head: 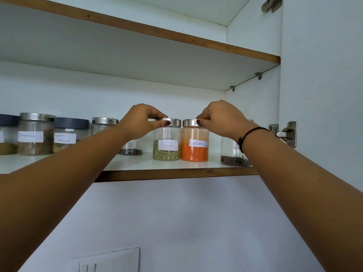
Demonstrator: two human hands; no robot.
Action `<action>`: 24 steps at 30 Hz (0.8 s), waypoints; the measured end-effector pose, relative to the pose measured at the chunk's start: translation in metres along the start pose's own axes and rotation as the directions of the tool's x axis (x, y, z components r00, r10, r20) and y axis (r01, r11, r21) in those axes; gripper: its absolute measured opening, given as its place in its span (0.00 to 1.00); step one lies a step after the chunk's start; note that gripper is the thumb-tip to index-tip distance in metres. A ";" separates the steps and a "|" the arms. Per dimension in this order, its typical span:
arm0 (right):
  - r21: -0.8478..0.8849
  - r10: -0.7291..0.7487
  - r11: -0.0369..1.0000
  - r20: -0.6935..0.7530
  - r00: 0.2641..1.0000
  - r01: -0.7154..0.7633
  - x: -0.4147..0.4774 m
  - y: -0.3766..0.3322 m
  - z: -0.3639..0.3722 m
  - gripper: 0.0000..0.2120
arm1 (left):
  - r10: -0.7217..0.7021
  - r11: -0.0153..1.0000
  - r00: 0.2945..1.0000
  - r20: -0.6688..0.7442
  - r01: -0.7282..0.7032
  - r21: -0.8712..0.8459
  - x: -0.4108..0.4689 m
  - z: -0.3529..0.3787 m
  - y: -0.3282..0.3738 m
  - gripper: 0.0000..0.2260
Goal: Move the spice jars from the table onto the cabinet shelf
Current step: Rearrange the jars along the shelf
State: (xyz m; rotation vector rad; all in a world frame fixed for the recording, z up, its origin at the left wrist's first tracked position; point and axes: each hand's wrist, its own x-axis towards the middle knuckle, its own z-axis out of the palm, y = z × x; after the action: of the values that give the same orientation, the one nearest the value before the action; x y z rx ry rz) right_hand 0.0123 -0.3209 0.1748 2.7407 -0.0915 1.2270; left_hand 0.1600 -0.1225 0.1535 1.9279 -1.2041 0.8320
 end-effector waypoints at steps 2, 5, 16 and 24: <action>0.002 -0.001 1.000 0.001 1.000 0.001 0.000 0.001 0.001 0.12 | 0.001 1.000 1.000 -0.024 -0.001 -0.021 -0.001 0.002 -0.002 0.13; -0.010 -0.013 1.000 0.007 1.000 0.013 0.003 0.002 0.003 0.13 | -0.005 0.999 1.000 -0.016 0.005 -0.032 0.001 0.003 -0.005 0.13; -0.042 -0.003 0.999 0.054 0.999 0.005 0.015 -0.007 0.007 0.13 | -0.060 0.997 0.995 0.075 0.063 -0.037 0.015 -0.005 -0.010 0.13; -0.051 -0.017 0.998 0.066 0.998 0.021 0.020 -0.009 0.012 0.11 | -0.085 0.995 0.992 0.092 0.089 -0.042 0.017 -0.005 -0.012 0.13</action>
State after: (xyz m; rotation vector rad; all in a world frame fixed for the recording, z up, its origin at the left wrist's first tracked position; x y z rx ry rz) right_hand 0.0357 -0.3140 0.1811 2.7312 -0.1021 1.1139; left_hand 0.1763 -0.1222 0.1676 1.9833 -1.1724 0.6728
